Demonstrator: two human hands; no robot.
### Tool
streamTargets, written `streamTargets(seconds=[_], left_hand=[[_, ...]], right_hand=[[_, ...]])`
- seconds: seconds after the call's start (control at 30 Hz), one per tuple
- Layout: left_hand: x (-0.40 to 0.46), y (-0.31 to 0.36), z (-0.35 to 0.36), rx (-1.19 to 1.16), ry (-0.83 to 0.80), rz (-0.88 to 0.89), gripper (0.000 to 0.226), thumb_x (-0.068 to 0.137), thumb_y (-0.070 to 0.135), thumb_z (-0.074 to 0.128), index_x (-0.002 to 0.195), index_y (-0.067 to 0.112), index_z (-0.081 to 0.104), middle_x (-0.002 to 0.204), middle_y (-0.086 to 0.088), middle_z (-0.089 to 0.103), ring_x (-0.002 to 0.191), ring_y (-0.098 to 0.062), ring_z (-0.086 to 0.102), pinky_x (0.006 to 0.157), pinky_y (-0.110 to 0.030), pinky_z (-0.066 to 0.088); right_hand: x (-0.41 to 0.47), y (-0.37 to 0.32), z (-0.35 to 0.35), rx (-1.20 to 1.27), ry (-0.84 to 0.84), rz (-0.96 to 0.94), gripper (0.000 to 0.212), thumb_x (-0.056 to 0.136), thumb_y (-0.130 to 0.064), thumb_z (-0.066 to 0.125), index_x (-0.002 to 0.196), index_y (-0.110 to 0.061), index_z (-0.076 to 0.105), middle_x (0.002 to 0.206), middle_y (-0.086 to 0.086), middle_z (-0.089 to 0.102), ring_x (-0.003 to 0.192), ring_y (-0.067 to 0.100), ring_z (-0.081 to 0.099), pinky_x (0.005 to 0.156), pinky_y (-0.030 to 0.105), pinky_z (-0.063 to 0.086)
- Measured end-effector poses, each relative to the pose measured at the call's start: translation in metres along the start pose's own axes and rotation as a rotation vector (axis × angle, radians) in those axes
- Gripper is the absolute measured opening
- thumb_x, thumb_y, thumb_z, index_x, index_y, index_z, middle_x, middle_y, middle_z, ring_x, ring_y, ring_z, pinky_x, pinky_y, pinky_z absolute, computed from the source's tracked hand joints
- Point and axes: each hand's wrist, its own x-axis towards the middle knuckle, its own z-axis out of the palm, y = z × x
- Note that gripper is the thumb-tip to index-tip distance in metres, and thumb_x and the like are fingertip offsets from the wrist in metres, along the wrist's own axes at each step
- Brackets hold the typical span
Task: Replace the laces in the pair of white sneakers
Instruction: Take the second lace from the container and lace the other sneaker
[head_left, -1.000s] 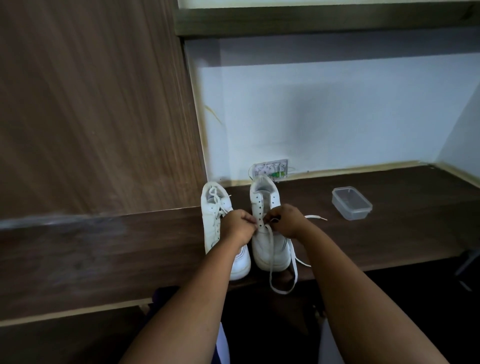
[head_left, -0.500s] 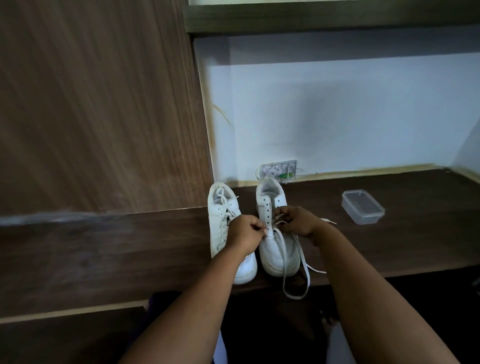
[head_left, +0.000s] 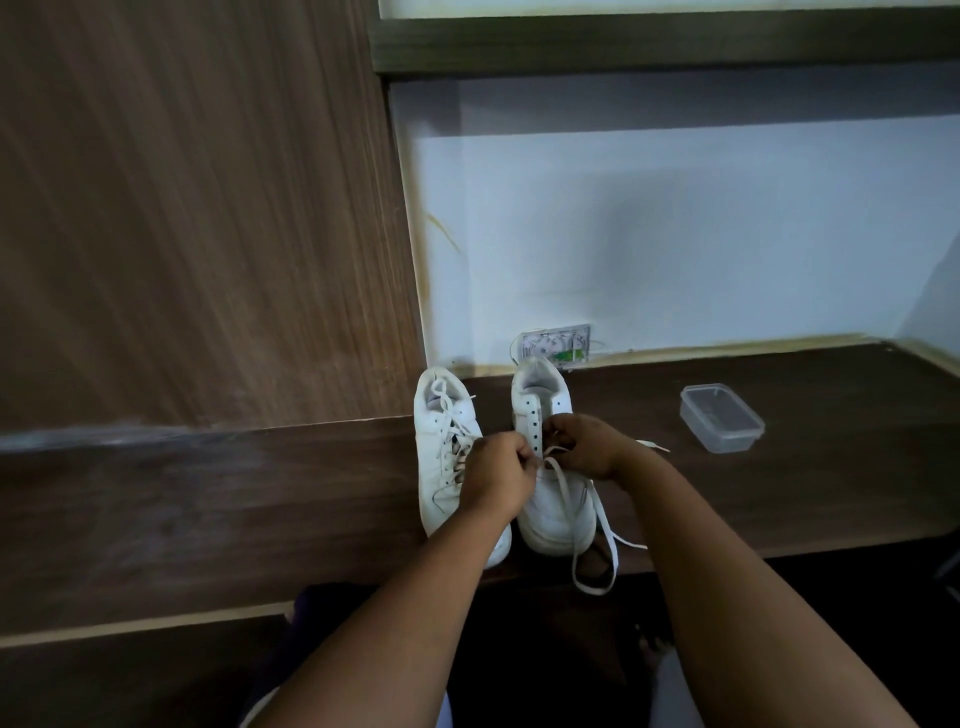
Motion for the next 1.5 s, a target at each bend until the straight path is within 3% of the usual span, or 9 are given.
streamTargets(seconds=[0.2, 0.33, 0.43, 0.5, 0.63, 0.73, 0.97, 1.3, 1.5], left_hand=[[0.021, 0.003, -0.037, -0.171, -0.064, -0.112, 0.011, 0.089, 0.009, 0.056, 0.082, 0.017, 0.058, 0.087, -0.001, 0.068, 0.075, -0.020, 0.058, 0.057, -0.025, 0.040], [0.007, 0.033, -0.108, -1.346, -0.050, -0.211, 0.026, 0.098, 0.003, 0.039, 0.080, 0.018, 0.048, 0.080, -0.004, 0.074, 0.076, -0.020, 0.069, 0.076, -0.037, 0.048], [-0.005, 0.051, -0.167, -2.077, -0.021, -0.013, 0.021, 0.091, 0.008, 0.040, 0.074, 0.014, 0.049, 0.058, 0.002, 0.056, 0.046, -0.008, 0.050, 0.057, -0.027, 0.052], [-0.003, 0.052, -0.172, -1.895, 0.055, -0.025, 0.022, 0.092, 0.014, 0.043, 0.071, 0.018, 0.047, 0.054, 0.006, 0.043, 0.044, -0.007, 0.033, 0.046, -0.020, 0.031], [0.004, 0.029, -0.096, -0.240, 0.022, -0.116, 0.017, 0.090, 0.039, 0.059, 0.088, 0.022, 0.055, 0.083, 0.001, 0.062, 0.073, -0.024, 0.060, 0.062, -0.029, 0.047], [0.002, 0.011, -0.041, 0.361, -0.204, -0.023, 0.031, 0.088, 0.045, 0.059, 0.107, 0.020, 0.060, 0.112, -0.004, 0.064, 0.107, -0.026, 0.060, 0.086, -0.036, 0.049], [0.007, 0.007, -0.022, 0.311, -0.172, -0.018, 0.013, 0.090, 0.037, 0.058, 0.097, 0.029, 0.065, 0.109, 0.004, 0.067, 0.113, -0.023, 0.055, 0.104, -0.044, 0.034], [-0.012, 0.010, -0.149, -1.364, -0.262, -0.155, 0.002, 0.048, 0.010, 0.053, 0.049, 0.012, 0.052, 0.049, -0.003, 0.044, 0.045, -0.012, 0.041, 0.048, -0.022, 0.037], [0.002, -0.013, -0.100, 0.076, -0.451, -0.290, 0.025, 0.075, 0.042, 0.059, 0.070, 0.018, 0.063, 0.076, -0.003, 0.067, 0.068, -0.015, 0.060, 0.065, -0.024, 0.046]], right_hand=[[-0.003, -0.005, -0.008, -0.109, 0.008, -0.026, 0.032, 0.080, -0.010, 0.070, 0.112, -0.014, 0.067, 0.104, 0.005, 0.070, 0.099, 0.019, 0.065, 0.094, 0.034, 0.051], [-0.010, -0.011, -0.011, -0.160, 0.003, -0.022, 0.032, 0.081, -0.007, 0.066, 0.112, -0.016, 0.067, 0.104, 0.001, 0.070, 0.099, 0.015, 0.065, 0.094, 0.031, 0.051], [-0.015, -0.012, -0.010, -0.162, 0.033, -0.017, 0.032, 0.079, -0.009, 0.071, 0.110, -0.014, 0.068, 0.105, 0.000, 0.070, 0.096, 0.013, 0.064, 0.089, 0.025, 0.050], [-0.018, -0.013, -0.007, -0.127, 0.069, 0.005, 0.031, 0.078, -0.009, 0.073, 0.107, -0.014, 0.069, 0.103, 0.000, 0.070, 0.093, 0.012, 0.064, 0.086, 0.023, 0.049], [-0.022, -0.015, -0.003, -0.157, 0.125, 0.013, 0.028, 0.077, -0.011, 0.075, 0.104, -0.014, 0.072, 0.101, 0.001, 0.071, 0.095, 0.013, 0.065, 0.082, 0.019, 0.046], [-0.024, -0.016, -0.003, -0.165, 0.141, 0.004, 0.025, 0.076, -0.012, 0.076, 0.101, -0.014, 0.073, 0.102, 0.002, 0.071, 0.096, 0.013, 0.065, 0.085, 0.020, 0.047], [-0.027, -0.014, -0.004, -0.173, 0.142, 0.000, 0.023, 0.082, -0.009, 0.070, 0.104, -0.013, 0.073, 0.106, 0.001, 0.070, 0.101, 0.013, 0.062, 0.081, 0.013, 0.040], [-0.027, -0.014, -0.009, -0.063, 0.059, 0.007, 0.028, 0.079, 0.011, 0.059, 0.096, -0.008, 0.071, 0.091, 0.003, 0.071, 0.088, 0.016, 0.067, 0.067, 0.007, 0.046], [-0.033, -0.016, -0.015, -0.177, 0.207, 0.138, 0.009, 0.081, -0.007, 0.066, 0.083, -0.016, 0.070, 0.089, 0.000, 0.065, 0.092, 0.020, 0.064, 0.075, 0.023, 0.047]])
